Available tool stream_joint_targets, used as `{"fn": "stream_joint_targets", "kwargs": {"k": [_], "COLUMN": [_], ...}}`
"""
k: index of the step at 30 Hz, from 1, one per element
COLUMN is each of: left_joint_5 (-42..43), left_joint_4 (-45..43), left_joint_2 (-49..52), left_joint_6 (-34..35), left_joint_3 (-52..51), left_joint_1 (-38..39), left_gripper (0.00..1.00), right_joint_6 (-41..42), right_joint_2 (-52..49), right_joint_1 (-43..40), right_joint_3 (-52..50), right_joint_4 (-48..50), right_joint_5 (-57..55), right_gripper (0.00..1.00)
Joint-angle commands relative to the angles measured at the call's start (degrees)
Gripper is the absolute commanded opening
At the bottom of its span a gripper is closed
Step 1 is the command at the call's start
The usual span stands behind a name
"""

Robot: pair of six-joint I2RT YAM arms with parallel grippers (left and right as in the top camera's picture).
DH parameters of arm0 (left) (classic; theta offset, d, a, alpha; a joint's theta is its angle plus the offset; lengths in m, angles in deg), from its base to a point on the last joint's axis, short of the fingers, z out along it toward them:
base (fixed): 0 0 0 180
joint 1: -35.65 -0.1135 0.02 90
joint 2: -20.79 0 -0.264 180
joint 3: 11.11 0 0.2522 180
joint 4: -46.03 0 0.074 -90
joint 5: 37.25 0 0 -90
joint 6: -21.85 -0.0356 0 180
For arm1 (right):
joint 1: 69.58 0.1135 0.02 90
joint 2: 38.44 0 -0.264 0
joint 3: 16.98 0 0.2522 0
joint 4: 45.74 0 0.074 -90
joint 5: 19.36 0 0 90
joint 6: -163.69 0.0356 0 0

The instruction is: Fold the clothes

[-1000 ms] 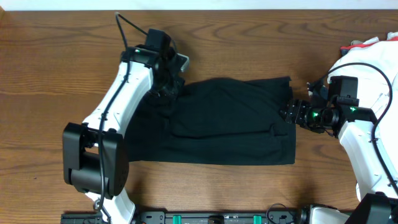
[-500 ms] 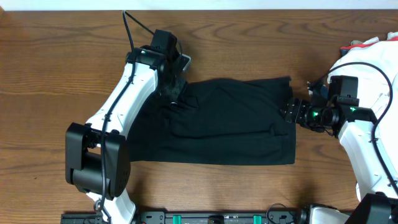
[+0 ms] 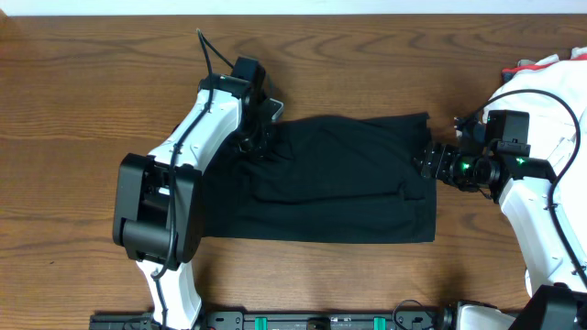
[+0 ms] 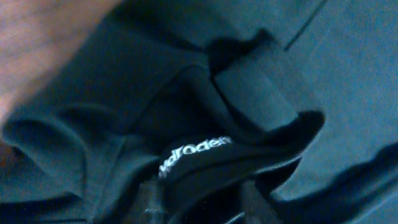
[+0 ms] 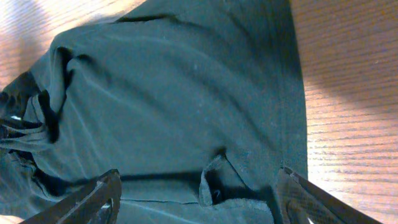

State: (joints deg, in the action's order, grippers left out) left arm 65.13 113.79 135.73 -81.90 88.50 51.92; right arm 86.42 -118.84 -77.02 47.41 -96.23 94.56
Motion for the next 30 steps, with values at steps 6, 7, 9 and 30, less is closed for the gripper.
{"fn": "stream_joint_targets", "kwargs": {"k": [6, 7, 9, 30], "left_joint_5": [0.8, 0.4, 0.2, -20.6], "left_joint_4": [3.7, 4.1, 4.2, 5.2], "left_joint_2": [-3.2, -4.2, -6.2, -14.5], "left_joint_6": [-0.6, -0.5, -0.6, 3.8], "left_joint_3": [2.3, 2.9, 3.2, 3.2], "left_joint_1": [-0.2, -0.2, -0.2, -0.2], "left_gripper": [0.06, 0.06, 0.06, 0.06], "right_joint_6": [-0.6, -0.6, -0.6, 4.7], "right_joint_2": [0.7, 0.7, 0.7, -19.0], "right_joint_1": [-0.1, -0.1, -0.1, -1.8], "right_joint_3": [0.7, 0.7, 0.7, 0.7], "right_joint_4": [2.1, 2.8, 4.3, 29.8], "right_joint_5": [-0.2, -0.2, -0.2, -3.7], "right_gripper": [0.78, 0.78, 0.77, 0.66]}}
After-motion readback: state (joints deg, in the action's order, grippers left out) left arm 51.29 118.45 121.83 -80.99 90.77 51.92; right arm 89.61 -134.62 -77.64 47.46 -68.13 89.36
